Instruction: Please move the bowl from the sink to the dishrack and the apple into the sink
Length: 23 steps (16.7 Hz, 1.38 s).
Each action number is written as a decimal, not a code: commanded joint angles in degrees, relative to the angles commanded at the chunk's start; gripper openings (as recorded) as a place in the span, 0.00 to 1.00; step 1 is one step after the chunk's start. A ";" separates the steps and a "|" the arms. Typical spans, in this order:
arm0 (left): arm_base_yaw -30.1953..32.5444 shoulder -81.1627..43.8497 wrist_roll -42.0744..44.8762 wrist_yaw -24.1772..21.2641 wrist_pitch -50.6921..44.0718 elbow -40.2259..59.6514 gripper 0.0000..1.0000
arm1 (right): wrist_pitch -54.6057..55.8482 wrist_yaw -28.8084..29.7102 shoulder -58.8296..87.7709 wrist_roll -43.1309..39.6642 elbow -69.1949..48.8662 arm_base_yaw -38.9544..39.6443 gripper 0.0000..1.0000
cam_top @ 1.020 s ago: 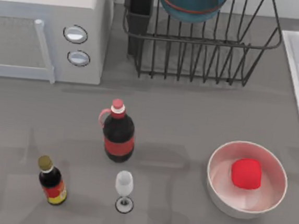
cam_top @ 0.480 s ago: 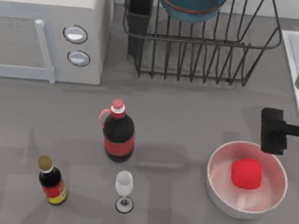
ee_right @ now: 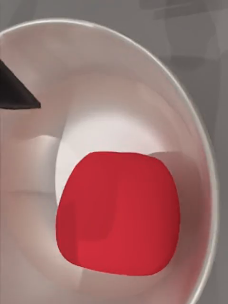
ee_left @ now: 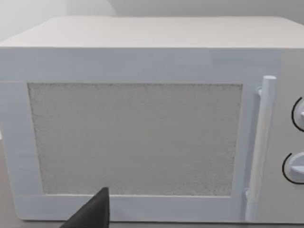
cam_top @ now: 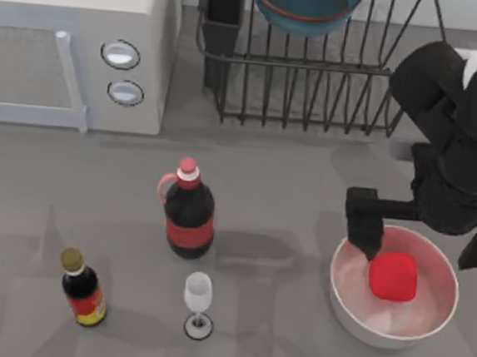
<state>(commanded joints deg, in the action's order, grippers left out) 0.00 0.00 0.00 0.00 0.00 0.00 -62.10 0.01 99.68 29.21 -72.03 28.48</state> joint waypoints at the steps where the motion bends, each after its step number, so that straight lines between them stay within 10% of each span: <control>1: 0.00 0.00 0.00 0.00 0.00 0.00 1.00 | -0.17 0.00 0.27 0.08 -0.20 0.08 1.00; 21: 0.00 0.00 0.00 0.00 0.00 0.00 1.00 | 23.67 0.04 10.57 0.40 13.34 0.24 1.00; 23: 0.00 0.00 0.00 0.00 0.00 0.00 1.00 | 23.67 0.04 10.57 0.40 13.34 0.24 0.85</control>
<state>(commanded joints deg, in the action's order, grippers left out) 0.00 0.00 0.00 0.00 0.00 0.00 -38.43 0.06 110.25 29.61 -58.69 28.72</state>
